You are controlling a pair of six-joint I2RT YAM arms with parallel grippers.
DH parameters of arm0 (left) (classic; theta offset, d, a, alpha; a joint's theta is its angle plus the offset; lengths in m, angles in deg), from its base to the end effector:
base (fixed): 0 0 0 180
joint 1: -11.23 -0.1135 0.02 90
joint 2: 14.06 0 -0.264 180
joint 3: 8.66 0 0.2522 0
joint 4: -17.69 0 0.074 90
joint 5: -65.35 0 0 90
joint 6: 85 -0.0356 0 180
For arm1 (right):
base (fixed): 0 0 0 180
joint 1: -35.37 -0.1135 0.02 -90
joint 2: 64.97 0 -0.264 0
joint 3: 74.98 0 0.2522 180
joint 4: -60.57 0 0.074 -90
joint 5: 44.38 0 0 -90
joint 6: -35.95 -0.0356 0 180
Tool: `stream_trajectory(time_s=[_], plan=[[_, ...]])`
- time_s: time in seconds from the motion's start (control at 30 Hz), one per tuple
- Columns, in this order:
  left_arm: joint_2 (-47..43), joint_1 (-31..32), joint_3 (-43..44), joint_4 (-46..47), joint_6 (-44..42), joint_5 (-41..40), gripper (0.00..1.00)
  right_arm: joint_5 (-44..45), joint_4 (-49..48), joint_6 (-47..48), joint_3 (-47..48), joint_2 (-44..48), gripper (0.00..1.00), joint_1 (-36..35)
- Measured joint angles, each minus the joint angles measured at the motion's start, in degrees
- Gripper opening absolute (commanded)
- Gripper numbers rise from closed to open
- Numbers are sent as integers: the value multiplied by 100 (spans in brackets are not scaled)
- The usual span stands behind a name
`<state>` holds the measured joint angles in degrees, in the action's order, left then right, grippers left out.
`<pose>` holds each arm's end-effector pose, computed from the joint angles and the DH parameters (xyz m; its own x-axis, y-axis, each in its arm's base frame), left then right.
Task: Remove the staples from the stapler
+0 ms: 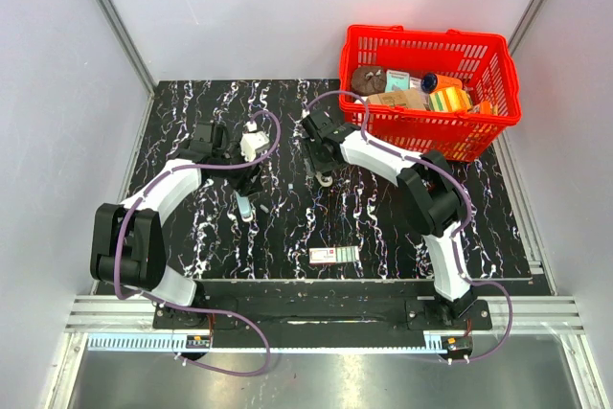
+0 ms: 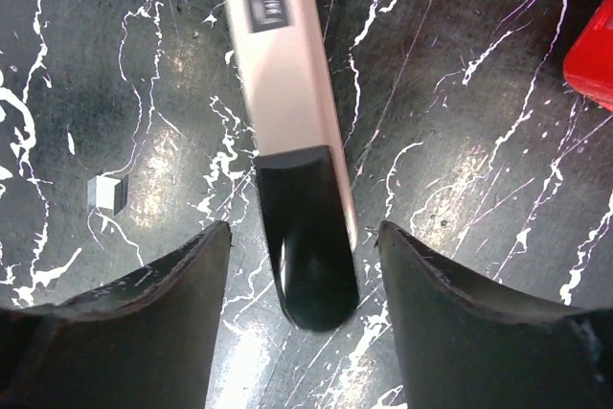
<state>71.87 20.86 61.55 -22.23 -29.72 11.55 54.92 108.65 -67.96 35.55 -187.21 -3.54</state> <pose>0.2942 -0.0713 0.2237 -0.4049 0.5349 -0.7416 0.8446 0.5294 -0.0793 0.3637 0.2861 0.1913 -0.7865 -0.3300 -0.5220 -0.3786 0.9254 -0.0146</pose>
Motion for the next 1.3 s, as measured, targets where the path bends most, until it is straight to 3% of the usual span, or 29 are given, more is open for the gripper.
stream_trajectory(time_s=[0.23,0.43,0.67,0.83,1.03,1.3], plan=[[-70,-92,-4,-105,-9,-83,66,22,-26,-17,-28,105,77,-2],[-190,-197,-4,-186,-13,-98,66,20,-94,-107,-365,944,77,-28],[-466,-199,-57,-450,-127,-120,66,-44,-483,-87,-1818,2350,73,-533],[-612,-210,-59,-586,-153,-125,66,-358,-544,-72,-3058,2983,99,-1388],[-627,-214,-35,-822,-142,-120,66,-378,-466,-44,-4253,3650,99,-1912],[-761,-216,118,-977,-79,-107,66,-79,-529,138,-4478,3602,99,-2273]])
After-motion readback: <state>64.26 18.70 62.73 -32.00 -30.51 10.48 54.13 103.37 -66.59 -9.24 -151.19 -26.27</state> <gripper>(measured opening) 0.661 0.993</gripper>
